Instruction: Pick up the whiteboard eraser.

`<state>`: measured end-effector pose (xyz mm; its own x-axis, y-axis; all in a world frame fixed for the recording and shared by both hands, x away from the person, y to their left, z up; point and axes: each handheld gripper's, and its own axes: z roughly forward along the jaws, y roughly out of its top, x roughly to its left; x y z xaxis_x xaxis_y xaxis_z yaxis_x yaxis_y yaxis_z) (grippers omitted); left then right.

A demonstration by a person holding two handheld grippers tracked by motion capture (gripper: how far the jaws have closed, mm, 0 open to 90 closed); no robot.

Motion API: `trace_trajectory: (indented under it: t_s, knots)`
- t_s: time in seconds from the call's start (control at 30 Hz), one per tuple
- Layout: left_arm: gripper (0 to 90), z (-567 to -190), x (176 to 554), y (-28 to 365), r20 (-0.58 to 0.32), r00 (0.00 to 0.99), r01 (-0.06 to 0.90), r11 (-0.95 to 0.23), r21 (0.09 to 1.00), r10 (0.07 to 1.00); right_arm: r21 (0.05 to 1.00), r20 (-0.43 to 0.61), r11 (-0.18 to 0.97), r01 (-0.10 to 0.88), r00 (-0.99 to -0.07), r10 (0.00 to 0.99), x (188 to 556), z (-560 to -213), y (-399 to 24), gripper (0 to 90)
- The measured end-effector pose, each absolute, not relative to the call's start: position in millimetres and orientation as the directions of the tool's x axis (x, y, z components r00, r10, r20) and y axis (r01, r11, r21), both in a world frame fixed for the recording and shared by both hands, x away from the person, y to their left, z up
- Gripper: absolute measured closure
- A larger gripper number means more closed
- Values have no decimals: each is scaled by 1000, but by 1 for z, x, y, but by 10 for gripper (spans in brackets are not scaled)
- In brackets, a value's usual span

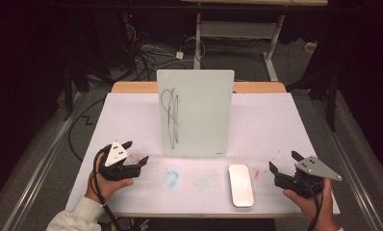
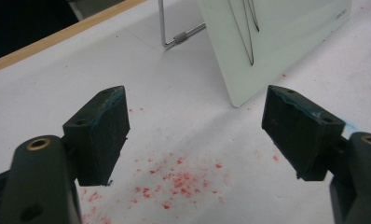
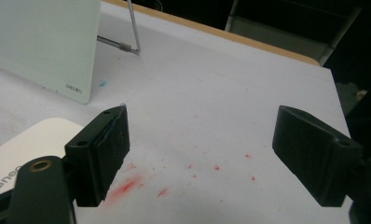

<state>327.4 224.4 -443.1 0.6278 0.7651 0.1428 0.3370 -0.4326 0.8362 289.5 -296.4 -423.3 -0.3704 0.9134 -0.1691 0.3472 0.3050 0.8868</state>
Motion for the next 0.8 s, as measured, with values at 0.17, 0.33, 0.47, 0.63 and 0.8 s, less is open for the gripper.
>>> trace_trajectory:
  t_s: [0.17, 0.33, 0.47, 0.63, 0.8]
  knots:
    - [224, -443, 321, 224, 136, 628, 340, -428, 838, 766, 862, -110, 273, 426, -368, 923, 292, -424, -289, 186]
    - [223, -444, 317, 224, 134, 629, 341, -426, 838, 766, 824, -23, 237, 515, -387, 922, 290, -420, -263, 185]
    - [218, -445, 317, 224, 128, 622, 355, -424, 833, 772, 780, 22, 239, 578, -408, 913, 285, -422, -229, 186]
    - [218, -445, 316, 223, 126, 629, 351, -425, 835, 767, 729, 9, 270, 629, -403, 915, 284, -433, -202, 189]
    - [218, -446, 315, 224, 125, 634, 351, -429, 832, 763, 704, -6, 279, 653, -388, 922, 288, -444, -193, 189]
